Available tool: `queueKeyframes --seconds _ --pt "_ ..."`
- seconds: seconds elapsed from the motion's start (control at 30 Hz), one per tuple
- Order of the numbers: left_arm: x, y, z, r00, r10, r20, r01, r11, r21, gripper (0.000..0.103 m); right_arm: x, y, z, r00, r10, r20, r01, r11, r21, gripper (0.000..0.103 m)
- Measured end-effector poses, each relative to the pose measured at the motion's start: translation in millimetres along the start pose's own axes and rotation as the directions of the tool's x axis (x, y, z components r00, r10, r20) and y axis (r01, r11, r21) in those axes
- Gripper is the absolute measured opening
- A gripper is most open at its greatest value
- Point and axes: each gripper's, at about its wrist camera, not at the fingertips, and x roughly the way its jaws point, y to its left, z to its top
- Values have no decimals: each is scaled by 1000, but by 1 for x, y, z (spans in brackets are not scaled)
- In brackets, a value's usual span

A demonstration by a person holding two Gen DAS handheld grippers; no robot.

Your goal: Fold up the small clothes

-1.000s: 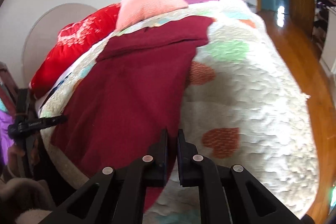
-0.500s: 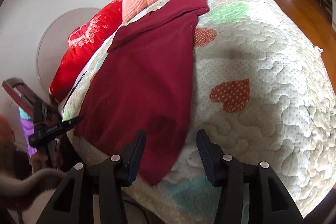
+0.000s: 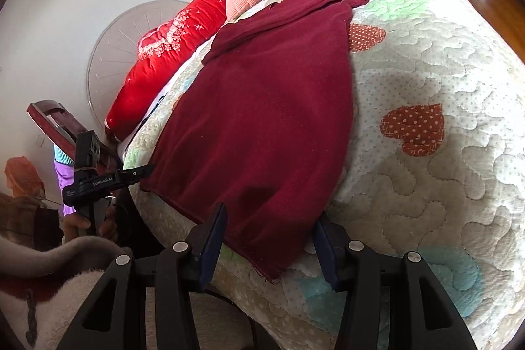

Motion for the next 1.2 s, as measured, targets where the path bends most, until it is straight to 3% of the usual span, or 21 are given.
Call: queueKeyframes --seconds 0.13,0.17,0.2,0.23,0.3,0.53,0.7,0.87,1.0,1.2 --pt "1 0 2 1000 -7 -3 7 1000 0 78 2 0 -1 1000 12 2 -12 1000 -7 47" --pt "0 -1 2 1000 -6 6 6 1000 1 64 3 3 -1 1000 2 -4 -2 1000 -27 42" --pt "0 -3 1 1000 -2 10 2 1000 14 50 4 6 0 1000 -19 -3 19 999 -47 23" --pt "-1 -4 1 1000 -10 14 9 1000 25 45 4 7 2 1000 -15 3 15 999 -45 11" --pt "-2 -6 0 999 -53 11 53 998 33 14 4 8 6 999 33 9 -33 999 -22 10" --pt "-25 -7 27 992 -122 37 120 991 58 7 -11 18 46 984 149 102 -144 988 -51 10" --pt "-41 3 79 977 -159 144 158 987 17 7 -10 13 109 958 184 221 -164 981 -108 10" --pt "-31 -4 153 960 -151 237 147 989 36 7 5 15 185 938 133 321 -103 989 -110 9" --pt "-10 1 223 951 -146 271 154 988 -8 7 30 -2 247 942 54 332 -46 998 -33 9" --pt "47 6 310 961 -8 278 33 996 -84 7 86 -38 318 946 -90 312 72 995 70 9"
